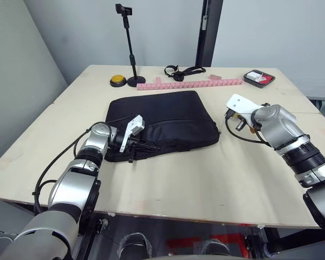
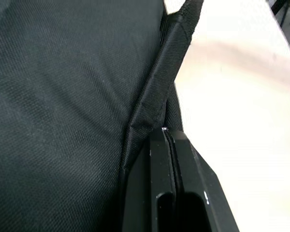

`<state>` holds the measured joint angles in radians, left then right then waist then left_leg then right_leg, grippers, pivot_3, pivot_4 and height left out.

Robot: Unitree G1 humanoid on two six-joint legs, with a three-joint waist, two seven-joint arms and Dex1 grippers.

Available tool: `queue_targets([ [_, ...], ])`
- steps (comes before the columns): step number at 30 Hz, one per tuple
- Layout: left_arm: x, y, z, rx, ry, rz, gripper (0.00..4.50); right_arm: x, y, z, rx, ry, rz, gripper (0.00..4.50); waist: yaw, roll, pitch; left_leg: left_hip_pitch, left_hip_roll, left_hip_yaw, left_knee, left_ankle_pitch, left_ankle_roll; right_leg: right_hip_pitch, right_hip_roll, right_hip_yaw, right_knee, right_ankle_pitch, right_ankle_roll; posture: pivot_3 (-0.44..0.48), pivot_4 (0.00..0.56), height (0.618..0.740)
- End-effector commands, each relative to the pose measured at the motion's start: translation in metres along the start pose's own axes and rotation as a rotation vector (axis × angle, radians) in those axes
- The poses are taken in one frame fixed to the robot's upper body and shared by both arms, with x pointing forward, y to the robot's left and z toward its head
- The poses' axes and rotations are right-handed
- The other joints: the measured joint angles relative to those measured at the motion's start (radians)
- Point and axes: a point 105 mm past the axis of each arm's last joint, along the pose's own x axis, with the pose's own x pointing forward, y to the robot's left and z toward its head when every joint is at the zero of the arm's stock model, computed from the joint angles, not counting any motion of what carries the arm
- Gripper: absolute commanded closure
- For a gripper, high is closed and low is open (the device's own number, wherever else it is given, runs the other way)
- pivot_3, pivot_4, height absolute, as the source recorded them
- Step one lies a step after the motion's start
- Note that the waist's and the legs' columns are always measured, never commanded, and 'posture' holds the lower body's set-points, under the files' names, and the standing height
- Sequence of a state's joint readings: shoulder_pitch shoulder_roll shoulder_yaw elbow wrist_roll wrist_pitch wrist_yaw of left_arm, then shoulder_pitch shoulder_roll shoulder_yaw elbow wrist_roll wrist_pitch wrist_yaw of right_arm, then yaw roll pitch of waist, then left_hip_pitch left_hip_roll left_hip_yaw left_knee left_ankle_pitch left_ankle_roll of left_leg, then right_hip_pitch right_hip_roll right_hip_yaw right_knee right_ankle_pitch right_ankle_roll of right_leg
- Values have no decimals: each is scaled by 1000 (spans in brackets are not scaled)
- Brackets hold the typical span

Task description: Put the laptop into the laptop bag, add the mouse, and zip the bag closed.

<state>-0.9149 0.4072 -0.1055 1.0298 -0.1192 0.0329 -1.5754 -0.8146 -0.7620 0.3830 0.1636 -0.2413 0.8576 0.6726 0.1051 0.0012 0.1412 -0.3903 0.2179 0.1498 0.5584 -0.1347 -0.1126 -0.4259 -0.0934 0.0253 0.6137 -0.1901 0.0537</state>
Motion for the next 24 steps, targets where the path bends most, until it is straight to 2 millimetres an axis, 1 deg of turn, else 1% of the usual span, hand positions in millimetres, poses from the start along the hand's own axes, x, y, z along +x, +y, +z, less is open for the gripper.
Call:
queue_targets([
  [1,-3,-7,19,-16,-66,-54,4500,-9,-11,6,5,-37,-33,4478,-1,0,0,-3,0,0,0,1,0,-3,0,0,0,0,0,0,150,739],
  [4,-10,-5,46,-61,-183,-56,4500,-10,-10,8,13,-46,-30,4478,-2,-1,0,-14,0,0,1,3,-1,-12,1,-1,0,1,1,0,150,739],
  [5,-13,-2,56,-79,-229,-50,4500,-10,-9,8,18,-48,-27,4478,-1,-1,1,-16,0,0,1,5,-2,-14,1,-2,0,1,1,0,150,739],
  [6,-14,-1,62,-91,-257,-47,4500,-10,-9,8,21,-49,-25,4478,-1,-2,3,-17,0,-1,1,8,3,-15,2,-2,-1,0,0,0,150,739],
  [7,-16,2,67,-95,-279,-26,4500,-10,-9,8,21,-48,-25,4478,0,-3,4,-17,1,-1,0,8,3,-15,2,-3,-1,0,0,0,150,739],
  [9,-20,10,72,-99,-315,35,4500,-11,-9,8,23,-49,-23,4478,0,-3,5,-17,1,-1,1,7,1,-14,2,-3,-1,0,0,0,150,739],
  [13,-25,23,75,-118,-363,130,4500,-11,-9,6,24,-47,-23,4478,-2,-3,5,-15,0,-1,1,1,1,-12,1,-2,-2,0,0,0,150,739],
  [15,-24,26,67,-123,-326,154,4500,-12,-9,6,31,-47,-25,4478,-3,-3,5,-15,0,-1,1,2,1,-12,1,-2,-1,0,0,0,150,739],
  [18,-18,25,41,-98,-204,167,4500,-13,-10,5,33,-46,-28,4478,-2,-4,5,-15,0,-1,2,2,0,-12,2,-3,-1,1,1,0,150,739],
  [20,-17,24,34,-90,-177,169,4500,-13,-10,5,34,-46,-27,4478,-1,-4,5,-15,0,-1,2,2,0,-12,2,-3,-1,1,1,0,150,739],
  [22,-15,25,17,-83,-109,192,4500,-14,-9,5,34,-45,-26,4478,0,-4,5,-15,0,-1,2,2,1,-12,2,-3,0,1,1,0,150,739],
  [24,-14,27,4,-81,-60,222,4500,-15,-9,6,37,-47,-25,4478,1,-4,5,-15,0,-2,3,2,1,-11,2,-3,0,1,1,0,150,739],
])
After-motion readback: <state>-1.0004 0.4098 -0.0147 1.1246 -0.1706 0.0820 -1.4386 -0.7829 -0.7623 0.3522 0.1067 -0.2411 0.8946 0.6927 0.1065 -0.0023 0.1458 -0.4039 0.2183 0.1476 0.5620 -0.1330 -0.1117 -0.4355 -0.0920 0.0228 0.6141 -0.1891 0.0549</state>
